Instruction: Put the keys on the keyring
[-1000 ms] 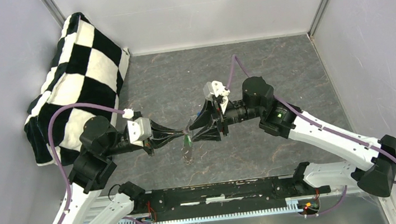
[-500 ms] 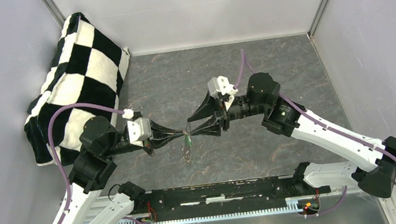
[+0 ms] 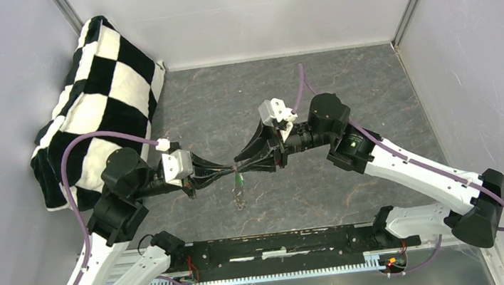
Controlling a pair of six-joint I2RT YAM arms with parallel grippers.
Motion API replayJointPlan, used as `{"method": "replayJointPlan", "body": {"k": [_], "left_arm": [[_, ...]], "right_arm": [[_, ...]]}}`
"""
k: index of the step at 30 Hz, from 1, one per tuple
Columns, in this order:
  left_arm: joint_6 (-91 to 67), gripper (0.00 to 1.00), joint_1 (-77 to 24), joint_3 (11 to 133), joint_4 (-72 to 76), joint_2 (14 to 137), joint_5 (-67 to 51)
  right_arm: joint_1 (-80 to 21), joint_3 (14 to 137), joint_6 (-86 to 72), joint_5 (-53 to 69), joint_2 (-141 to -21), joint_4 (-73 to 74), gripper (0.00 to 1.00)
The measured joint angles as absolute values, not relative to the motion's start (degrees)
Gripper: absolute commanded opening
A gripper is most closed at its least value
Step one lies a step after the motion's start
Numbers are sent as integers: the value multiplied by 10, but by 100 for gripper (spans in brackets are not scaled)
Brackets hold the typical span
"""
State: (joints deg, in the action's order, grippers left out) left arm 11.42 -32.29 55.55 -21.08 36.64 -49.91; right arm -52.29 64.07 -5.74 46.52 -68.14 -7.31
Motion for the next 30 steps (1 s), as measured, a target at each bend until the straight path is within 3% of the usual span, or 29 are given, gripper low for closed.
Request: {"method": "replayJointPlan", "body": {"k": [2, 5, 6, 8, 13, 16, 23, 30], "left_arm": [[114, 2, -323, 555, -211, 366, -499], [114, 2, -323, 555, -211, 366, -498], [114, 2, -323, 555, -211, 366, -496], [114, 2, -323, 555, -211, 366, -496], [133, 25, -323, 564, -232, 374, -496], [169, 32, -323, 578, -268, 385, -497], [236, 33, -323, 595, -351, 421, -497], [266, 28, -323, 602, -391, 445, -497]], "right_arm": [[-524, 641, -57, 465, -685, -73, 27], [-525, 645, -49, 466, -689, -62, 3], [-526, 648, -47, 465, -690, -58, 0], [-527, 655, -39, 464, -691, -46, 0], [-530, 695, -15, 447, -699, 29, 0], [-531, 743, 15, 432, -716, 109, 0], [-558, 844, 91, 372, -766, 280, 0], [-590, 912, 140, 312, -807, 384, 0]]}}
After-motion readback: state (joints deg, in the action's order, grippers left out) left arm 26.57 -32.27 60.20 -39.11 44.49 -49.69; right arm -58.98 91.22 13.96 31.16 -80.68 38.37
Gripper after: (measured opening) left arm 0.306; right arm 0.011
